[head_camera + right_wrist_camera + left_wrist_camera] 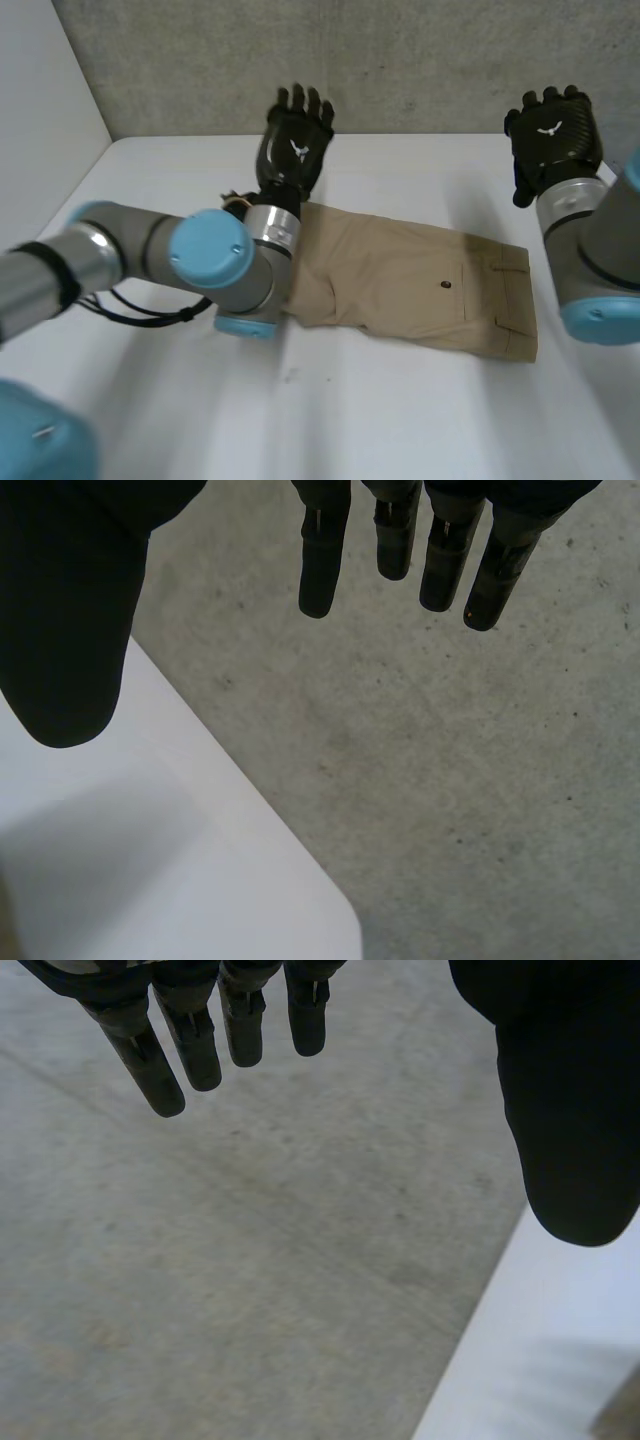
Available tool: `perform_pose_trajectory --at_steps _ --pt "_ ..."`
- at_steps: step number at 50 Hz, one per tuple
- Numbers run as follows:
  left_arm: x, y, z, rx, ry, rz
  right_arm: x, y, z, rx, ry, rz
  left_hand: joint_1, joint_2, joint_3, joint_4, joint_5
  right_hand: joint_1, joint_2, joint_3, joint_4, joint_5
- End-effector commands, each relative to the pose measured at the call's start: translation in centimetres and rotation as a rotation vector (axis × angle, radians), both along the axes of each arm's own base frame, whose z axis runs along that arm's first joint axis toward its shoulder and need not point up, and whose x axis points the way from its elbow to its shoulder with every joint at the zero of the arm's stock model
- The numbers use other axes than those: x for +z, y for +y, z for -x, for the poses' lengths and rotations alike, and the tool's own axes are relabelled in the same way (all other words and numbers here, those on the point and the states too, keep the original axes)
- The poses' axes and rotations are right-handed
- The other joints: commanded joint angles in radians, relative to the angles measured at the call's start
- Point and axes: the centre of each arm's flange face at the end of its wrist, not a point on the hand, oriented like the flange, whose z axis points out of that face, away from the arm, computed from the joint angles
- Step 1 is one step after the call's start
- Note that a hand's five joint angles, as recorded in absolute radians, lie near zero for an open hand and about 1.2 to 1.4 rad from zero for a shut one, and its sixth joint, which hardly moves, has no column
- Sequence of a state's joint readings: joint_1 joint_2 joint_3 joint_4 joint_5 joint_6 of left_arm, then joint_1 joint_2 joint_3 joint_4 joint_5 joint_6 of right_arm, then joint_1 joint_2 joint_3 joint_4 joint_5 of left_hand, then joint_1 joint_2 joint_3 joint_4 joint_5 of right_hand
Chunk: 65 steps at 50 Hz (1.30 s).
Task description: Fold the shorts.
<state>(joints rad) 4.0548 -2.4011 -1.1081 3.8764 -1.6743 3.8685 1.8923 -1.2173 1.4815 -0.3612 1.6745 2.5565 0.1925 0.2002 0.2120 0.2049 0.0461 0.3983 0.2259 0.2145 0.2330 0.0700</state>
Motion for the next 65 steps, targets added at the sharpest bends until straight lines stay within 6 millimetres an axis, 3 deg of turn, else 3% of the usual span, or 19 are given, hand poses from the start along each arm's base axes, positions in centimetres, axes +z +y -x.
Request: perform_pose_trajectory --at_steps 1,11,22,24,27,28,35,41,43,45,46,47,50,54,55,58,61,64,65 --pt "4.0 3.9 -3.5 0.009 0.034 -0.087 -0.3 4.7 1.3 0.051 -0.018 -0.225 -0.018 -0.026 -0.038 -0.030 -0.046 -0.224 -0.051 -0.040 -0.058 -0.070" --pt "3.6 8.7 -8.1 -0.039 0.200 -0.492 -5.4 9.4 2.6 0.058 -0.190 -0.606 -0.017 -0.025 -0.037 -0.030 -0.045 -0.184 -0.012 -0.001 -0.019 -0.031" --pt "1.5 10.7 -10.9 0.006 0.239 -0.670 -10.2 9.0 3.9 0.034 -0.214 -0.631 -0.014 -0.022 -0.034 -0.027 -0.042 -0.067 0.106 0.117 0.098 0.087" --pt "1.3 10.8 -11.0 0.010 0.235 -0.676 -11.3 8.4 4.2 0.009 -0.205 -0.623 -0.014 -0.022 -0.034 -0.027 -0.042 0.120 0.292 0.304 0.285 0.274" --pt "1.1 10.9 -11.2 0.014 0.232 -0.684 -11.7 7.7 4.5 -0.019 -0.201 -0.602 -0.014 -0.022 -0.034 -0.027 -0.042 0.562 0.735 0.746 0.728 0.716" --pt "1.0 11.0 -11.2 0.015 0.230 -0.686 -11.8 7.2 4.9 -0.041 -0.198 -0.575 -0.014 -0.022 -0.034 -0.027 -0.042 0.994 1.166 1.177 1.159 1.147" --pt "1.4 11.0 -11.9 0.032 0.240 -0.675 -10.6 5.0 7.5 -0.115 -0.104 -0.471 -0.017 -0.025 -0.037 -0.030 -0.045 0.998 1.170 1.182 1.163 1.152" --pt "2.9 11.0 -12.7 0.041 0.268 -0.640 -7.3 2.8 9.6 -0.135 0.260 -0.336 -0.017 -0.025 -0.037 -0.030 -0.045 0.998 1.170 1.182 1.163 1.152" --pt "3.3 11.0 -13.0 0.042 0.275 -0.631 -6.5 2.8 8.5 -0.097 0.297 -0.305 -0.017 -0.025 -0.037 -0.030 -0.045 0.998 1.170 1.182 1.163 1.152" --pt "3.6 11.1 -13.1 0.041 0.280 -0.624 -4.9 3.5 5.0 0.018 0.314 -0.239 -0.017 -0.025 -0.037 -0.030 -0.045 0.998 1.170 1.182 1.163 1.152" --pt "3.7 11.1 -13.2 0.040 0.281 -0.622 -4.9 3.5 5.0 0.019 0.314 -0.239 -0.017 -0.025 -0.037 -0.030 -0.045 0.998 1.170 1.182 1.163 1.152" --pt "3.7 11.2 -13.2 0.040 0.282 -0.621 -3.2 4.4 1.8 0.117 0.311 -0.173 -0.017 -0.025 -0.037 -0.030 -0.045 0.998 1.170 1.182 1.163 1.152" --pt "3.7 11.3 -13.3 0.040 0.284 -0.621 -2.3 5.7 -1.1 0.218 0.309 -0.127 -0.017 -0.025 -0.037 -0.030 -0.045 0.998 1.170 1.182 1.163 1.152" --pt "3.6 11.3 -13.3 0.044 0.283 -0.626 -3.8 8.7 -6.1 0.453 0.321 -0.118 -0.017 -0.025 -0.037 -0.030 -0.045 0.998 1.170 1.182 1.163 1.152" --pt "3.6 11.4 -13.3 0.043 0.282 -0.627 -4.7 10.8 -8.2 0.584 0.327 -0.122 -0.017 -0.025 -0.037 -0.030 -0.045 0.998 1.170 1.182 1.163 1.152" --pt "3.5 11.4 -13.3 0.042 0.282 -0.629 -6.3 13.5 -10.4 0.757 0.334 -0.146 -0.018 -0.026 -0.038 -0.030 -0.046 0.998 1.170 1.182 1.163 1.152" --pt "3.5 11.4 -13.2 0.040 0.283 -0.628 -8.0 15.0 -11.3 0.879 0.337 -0.186 -0.018 -0.026 -0.038 -0.030 -0.046 0.651 0.823 0.835 0.816 0.805" --pt "3.5 11.2 -13.2 0.040 0.283 -0.624 -7.7 15.2 -11.5 0.913 0.323 -0.176 -0.018 -0.026 -0.038 -0.030 -0.046 0.175 0.348 0.359 0.341 0.329" --pt "3.5 11.2 -13.2 0.040 0.283 -0.624 -7.7 15.2 -11.5 0.913 0.323 -0.175 -0.018 -0.026 -0.038 -0.030 -0.046 0.174 0.346 0.358 0.339 0.328"
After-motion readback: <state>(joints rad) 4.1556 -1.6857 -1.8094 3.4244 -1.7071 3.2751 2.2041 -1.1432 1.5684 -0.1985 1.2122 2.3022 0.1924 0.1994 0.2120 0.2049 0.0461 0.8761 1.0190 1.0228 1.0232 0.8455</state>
